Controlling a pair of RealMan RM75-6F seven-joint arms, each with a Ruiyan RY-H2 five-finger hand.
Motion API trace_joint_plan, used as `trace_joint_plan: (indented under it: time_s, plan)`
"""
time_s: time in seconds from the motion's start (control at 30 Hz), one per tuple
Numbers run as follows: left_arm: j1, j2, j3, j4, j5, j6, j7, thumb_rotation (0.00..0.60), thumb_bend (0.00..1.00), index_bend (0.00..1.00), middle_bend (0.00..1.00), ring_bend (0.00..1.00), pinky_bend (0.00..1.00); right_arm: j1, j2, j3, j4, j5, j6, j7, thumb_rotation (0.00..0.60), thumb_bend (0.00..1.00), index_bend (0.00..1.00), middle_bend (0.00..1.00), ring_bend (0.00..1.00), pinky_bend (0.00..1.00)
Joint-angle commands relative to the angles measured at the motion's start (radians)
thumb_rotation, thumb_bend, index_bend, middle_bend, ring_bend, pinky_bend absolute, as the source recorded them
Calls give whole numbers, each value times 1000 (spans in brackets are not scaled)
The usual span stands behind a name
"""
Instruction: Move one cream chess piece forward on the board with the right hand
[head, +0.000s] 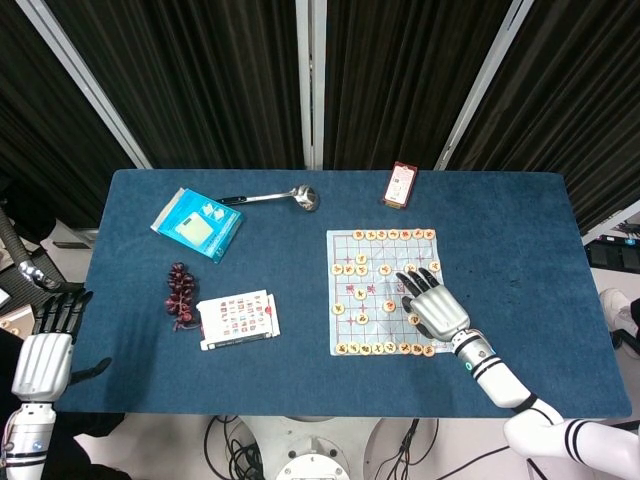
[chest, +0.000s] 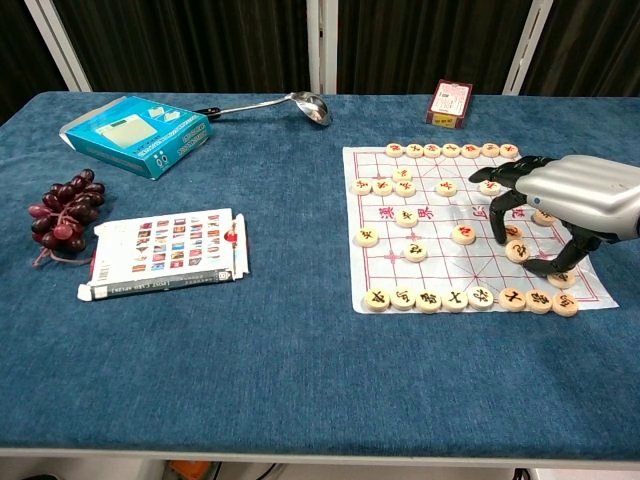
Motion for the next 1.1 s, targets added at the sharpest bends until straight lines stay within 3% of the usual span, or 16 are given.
trace_joint_plan:
  time_s: [0.03, 0.27, 0.5, 0.77, 1.1]
  plan:
    - [0, 0, 0, 1, 1, 1, -2, 600, 89, 35, 49, 0, 32, -1, 1, -1, 1, 0, 2, 2, 600, 166, 418, 36, 0, 0]
    - [-2, 1, -2, 0, 2, -1, -2, 600, 89, 35, 50, 0, 32, 2, -2, -5, 5, 0, -2, 4, 600, 166, 415, 39, 0, 0]
    - [-3, 2, -2, -2, 2, -1, 1, 600, 89, 35, 49, 0, 32, 2, -3, -5, 9, -8, 10, 12, 600, 167, 561, 50, 0, 0]
    - [-5, 4, -3, -9, 3, -3, 7, 600, 90, 35, 49, 0, 32, -6, 7, 1, 1, -20, 40, 35, 600, 169, 582, 52, 0, 0]
    - [-10, 8, -4, -18, 5, -9, 14, 600, 89, 34, 50, 0, 32, 3, 47, 69, -3, -21, 100, 101, 600, 168, 578, 59, 0, 0]
